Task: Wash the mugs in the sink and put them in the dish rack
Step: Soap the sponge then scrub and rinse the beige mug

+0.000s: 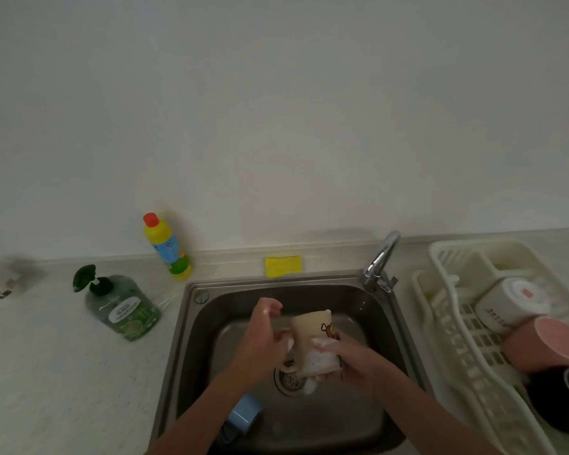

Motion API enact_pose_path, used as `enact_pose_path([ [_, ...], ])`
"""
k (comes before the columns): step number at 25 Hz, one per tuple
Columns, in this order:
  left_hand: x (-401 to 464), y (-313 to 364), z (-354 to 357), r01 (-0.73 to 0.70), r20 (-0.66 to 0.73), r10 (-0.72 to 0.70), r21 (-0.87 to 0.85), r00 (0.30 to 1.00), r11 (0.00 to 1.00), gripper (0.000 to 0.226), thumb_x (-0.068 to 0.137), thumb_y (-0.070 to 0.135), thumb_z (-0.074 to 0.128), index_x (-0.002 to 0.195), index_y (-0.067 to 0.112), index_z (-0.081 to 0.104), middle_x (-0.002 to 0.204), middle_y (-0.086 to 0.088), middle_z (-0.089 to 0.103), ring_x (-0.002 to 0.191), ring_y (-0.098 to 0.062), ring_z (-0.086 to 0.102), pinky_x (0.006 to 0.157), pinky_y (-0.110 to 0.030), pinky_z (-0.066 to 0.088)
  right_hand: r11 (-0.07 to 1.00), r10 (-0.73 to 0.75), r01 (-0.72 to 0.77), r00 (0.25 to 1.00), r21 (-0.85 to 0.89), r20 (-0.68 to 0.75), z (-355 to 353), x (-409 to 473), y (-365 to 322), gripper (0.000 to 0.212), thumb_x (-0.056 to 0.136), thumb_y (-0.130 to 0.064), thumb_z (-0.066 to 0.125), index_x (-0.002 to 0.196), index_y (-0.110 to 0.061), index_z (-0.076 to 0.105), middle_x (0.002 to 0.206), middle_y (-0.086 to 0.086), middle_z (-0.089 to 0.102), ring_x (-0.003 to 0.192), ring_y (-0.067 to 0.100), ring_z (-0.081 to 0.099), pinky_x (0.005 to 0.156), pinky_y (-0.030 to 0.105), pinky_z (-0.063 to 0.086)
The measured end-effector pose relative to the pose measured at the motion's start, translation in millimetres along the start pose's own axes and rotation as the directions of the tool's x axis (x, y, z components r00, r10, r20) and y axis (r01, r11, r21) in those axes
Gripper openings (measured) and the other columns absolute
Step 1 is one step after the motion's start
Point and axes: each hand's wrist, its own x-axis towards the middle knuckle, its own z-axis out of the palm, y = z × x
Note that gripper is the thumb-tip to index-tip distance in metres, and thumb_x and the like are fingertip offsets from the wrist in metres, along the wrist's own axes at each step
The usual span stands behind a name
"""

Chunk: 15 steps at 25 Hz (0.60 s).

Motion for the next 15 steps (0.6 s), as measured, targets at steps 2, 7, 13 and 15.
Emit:
enact_pose_path([
  [2,-3,9,8,0.227,0.178,-0.196,-0.175,0.964,0.958,0.022,0.092,0.006,0.056,0.113,0.014,0.054,0.109,-0.008,0.065,0.080,-0.021,0.072,0.065,-0.028,0.059,0.996,-0.068,0.069,0.998,-0.049,0.015,-9,-12,3,0.064,0.075,-0.017,0.079,0.133,-0.010,0.051,0.121,0.016,0.068,0.110,0.032,0.067,0.088,0.043,0.056],
  [7,-6,17,31,0.496,0.510,-0.282,-0.353,0.813,0.793,0.021,0.093,0.021,0.054,0.094,0.000,0.056,0.083,-0.018,0.064,0.079,-0.038,0.069,0.088,-0.057,0.055,0.971,-0.213,0.217,0.976,-0.101,0.047,-37,-37,4,0.071,0.069,-0.005,0.083,0.132,-0.019,0.054,0.122,0.013,0.066,0.115,0.031,0.063,0.092,0.045,0.054],
  [13,-1,29,72,0.480,0.494,-0.207,-0.526,0.844,0.702,0.035,0.089,0.027,0.053,0.059,0.011,0.045,0.056,-0.008,0.037,0.056,-0.020,0.046,0.088,-0.055,0.053,0.947,-0.249,0.260,0.965,-0.191,0.078,-84,-40,6,0.082,0.063,-0.005,0.089,0.135,-0.018,0.051,0.126,0.013,0.064,0.119,0.031,0.061,0.095,0.047,0.052],
  [15,0,27,84,0.398,0.441,-0.175,-0.487,0.880,0.777,0.043,0.096,0.030,0.049,0.057,0.014,0.044,0.055,-0.007,0.037,0.059,-0.022,0.046,0.090,-0.056,0.054,0.931,-0.260,0.264,0.964,-0.253,0.052,-96,-37,9,0.086,0.061,-0.011,0.092,0.136,-0.021,0.050,0.127,0.010,0.064,0.120,0.030,0.060,0.100,0.053,0.050],
])
